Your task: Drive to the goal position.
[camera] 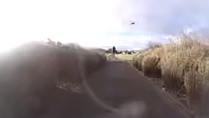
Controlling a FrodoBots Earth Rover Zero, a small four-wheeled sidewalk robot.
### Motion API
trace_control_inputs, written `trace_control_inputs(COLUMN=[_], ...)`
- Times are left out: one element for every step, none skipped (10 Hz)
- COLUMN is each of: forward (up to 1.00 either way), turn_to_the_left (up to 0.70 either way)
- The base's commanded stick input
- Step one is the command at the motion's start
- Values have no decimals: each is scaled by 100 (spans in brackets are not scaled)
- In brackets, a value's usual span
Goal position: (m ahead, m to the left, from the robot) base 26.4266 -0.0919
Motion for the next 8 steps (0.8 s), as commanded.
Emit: trace_control_inputs(forward=[70,70,70,70,70,70,70,70], turn_to_the_left=[0,0,0,0,0,0,0,0])
